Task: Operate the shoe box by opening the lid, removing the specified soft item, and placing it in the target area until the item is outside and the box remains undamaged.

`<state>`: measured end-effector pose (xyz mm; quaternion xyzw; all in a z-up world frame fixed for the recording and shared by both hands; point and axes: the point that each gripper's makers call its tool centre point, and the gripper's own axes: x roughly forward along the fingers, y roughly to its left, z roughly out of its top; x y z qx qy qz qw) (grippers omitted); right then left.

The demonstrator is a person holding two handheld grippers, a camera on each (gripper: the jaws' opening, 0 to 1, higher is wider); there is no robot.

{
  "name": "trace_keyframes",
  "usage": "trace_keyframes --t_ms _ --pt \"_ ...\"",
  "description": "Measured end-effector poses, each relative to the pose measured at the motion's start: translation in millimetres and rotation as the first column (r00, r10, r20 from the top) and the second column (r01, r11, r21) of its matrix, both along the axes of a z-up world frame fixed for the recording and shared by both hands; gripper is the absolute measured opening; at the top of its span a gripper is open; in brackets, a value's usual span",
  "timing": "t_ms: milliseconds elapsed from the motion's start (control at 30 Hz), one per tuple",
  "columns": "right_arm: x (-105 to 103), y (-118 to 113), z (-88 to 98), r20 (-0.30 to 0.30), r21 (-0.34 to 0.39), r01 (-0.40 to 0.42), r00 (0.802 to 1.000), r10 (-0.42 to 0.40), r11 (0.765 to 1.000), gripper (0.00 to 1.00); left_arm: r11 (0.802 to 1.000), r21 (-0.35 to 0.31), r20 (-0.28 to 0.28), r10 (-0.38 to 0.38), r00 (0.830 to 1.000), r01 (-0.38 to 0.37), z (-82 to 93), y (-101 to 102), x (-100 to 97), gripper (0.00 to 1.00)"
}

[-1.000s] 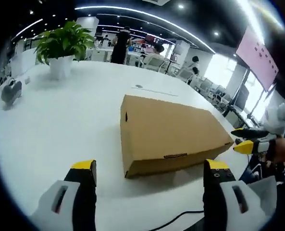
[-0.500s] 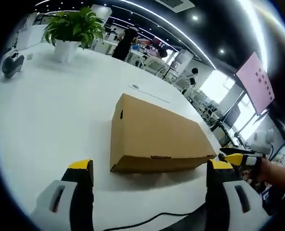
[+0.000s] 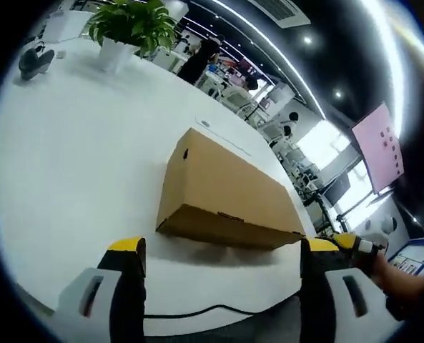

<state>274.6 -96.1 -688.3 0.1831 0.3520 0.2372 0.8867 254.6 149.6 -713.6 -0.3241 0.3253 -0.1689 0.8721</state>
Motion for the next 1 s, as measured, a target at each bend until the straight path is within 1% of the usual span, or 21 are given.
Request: trace_keyframes --t_ms 67,100,133,167,200,233,267,300,367,400,433,500,567,600,667,700,733,867,933,967,1000 --pt "1.1 -2.2 1.3 -0.002 -0.003 0.003 1.000 -0.003 1.000 0.73 1.000 -0.016 -0.008 0.018 1.000 -0.018 1.8 2.2 -0.8 0.89" --pt "1.7 -4.2 2.1 -0.001 -0.018 -0.003 1.000 0.003 1.000 0.73 0.998 -0.037 -0.010 0.043 0.999 -0.043 4.7 4.3 0.8 0.87" --pt "2.4 -5.5 3.5 0.003 -0.025 -0.006 1.000 0.006 1.000 0.74 0.994 -0.081 0.015 0.074 0.997 -0.072 11.8 7.1 4.0 0.83" --pt "3.2 -6.6 5.3 0.006 -0.027 -0.007 1.000 0.007 1.000 0.74 0.992 -0.097 0.016 0.085 0.996 -0.083 13.4 9.0 5.0 0.81" --pt "3.5 -7.5 7.8 0.010 -0.025 -0.009 1.000 0.009 1.000 0.75 0.989 -0.110 -0.001 0.099 0.995 -0.099 13.8 12.5 6.3 0.82" --pt "3.4 -7.5 9.1 0.008 -0.017 -0.010 1.000 0.011 1.000 0.75 0.989 -0.111 0.002 0.103 0.995 -0.102 14.4 14.5 7.8 0.83" --pt "1.6 -6.4 10.0 -0.009 0.008 -0.007 1.000 0.007 1.000 0.75 0.989 -0.111 -0.006 0.101 0.995 -0.102 13.5 15.9 9.1 0.83" --pt "0.6 -5.9 10.6 -0.021 0.027 0.003 1.000 -0.002 1.000 0.75 0.989 -0.114 -0.026 0.092 0.995 -0.095 11.4 16.2 8.9 0.83" --pt "-2.2 -3.9 11.2 -0.056 0.081 0.034 0.998 -0.029 0.996 0.75 0.987 -0.117 -0.028 0.104 0.994 -0.106 10.8 18.1 10.3 0.83" --pt "-1.9 -2.9 12.7 -0.063 0.115 0.057 0.997 -0.050 0.992 0.75 0.985 -0.127 -0.043 0.111 0.993 -0.115 9.5 18.8 10.2 0.83" --pt "-2.7 -2.1 13.6 -0.074 0.137 0.073 0.995 -0.063 0.988 0.75 0.981 -0.150 -0.066 0.118 0.991 -0.127 8.5 16.9 8.6 0.83" --pt "-4.8 0.1 14.9 -0.079 0.164 0.080 0.995 -0.068 0.983 0.74 0.976 -0.164 -0.093 0.130 0.987 -0.144 5.0 16.4 7.0 0.83" --pt "-6.5 1.6 14.4 -0.082 0.167 0.081 0.994 -0.068 0.983 0.74 0.976 -0.161 -0.096 0.133 0.986 -0.147 4.4 14.1 5.3 0.82" --pt "-7.2 2.8 14.5 -0.083 0.171 0.080 0.994 -0.067 0.982 0.73 0.979 -0.145 -0.102 0.127 0.987 -0.141 2.2 12.8 3.0 0.82" --pt "-9.2 4.6 12.9 -0.093 0.180 0.079 0.994 -0.062 0.981 0.73 0.981 -0.133 -0.116 0.124 0.986 -0.139 -1.0 12.2 0.0 0.81" --pt "-9.7 4.9 12.5 -0.094 0.180 0.078 0.994 -0.062 0.981 0.72 0.979 -0.142 -0.137 0.127 0.982 -0.147 -2.8 11.6 -2.1 0.80" --pt "-10.5 5.0 11.4 -0.096 0.178 0.076 0.994 -0.060 0.981 0.71 0.977 -0.152 -0.145 0.129 0.981 -0.151 -3.7 11.3 -2.5 0.78" --pt "-13.3 2.9 7.6 -0.104 0.161 0.076 0.993 -0.060 0.984 0.68 0.975 -0.139 -0.160 0.152 0.975 -0.175 -5.6 14.7 -1.7 0.76" --pt "-14.5 1.4 5.9 -0.109 0.158 0.080 0.992 -0.063 0.984 0.67 0.971 -0.147 -0.176 0.160 0.971 -0.187 -7.4 16.2 -0.7 0.74" --pt "-14.8 0.6 5.2 -0.107 0.152 0.080 0.992 -0.064 0.985 0.66 0.975 -0.135 -0.175 0.154 0.972 -0.179 -8.1 16.0 -0.5 0.73" --pt "-14.7 -0.5 4.1 -0.106 0.147 0.081 0.992 -0.066 0.986 0.64 0.984 -0.087 -0.166 0.137 0.977 -0.153 -10.9 17.6 -1.6 0.72"
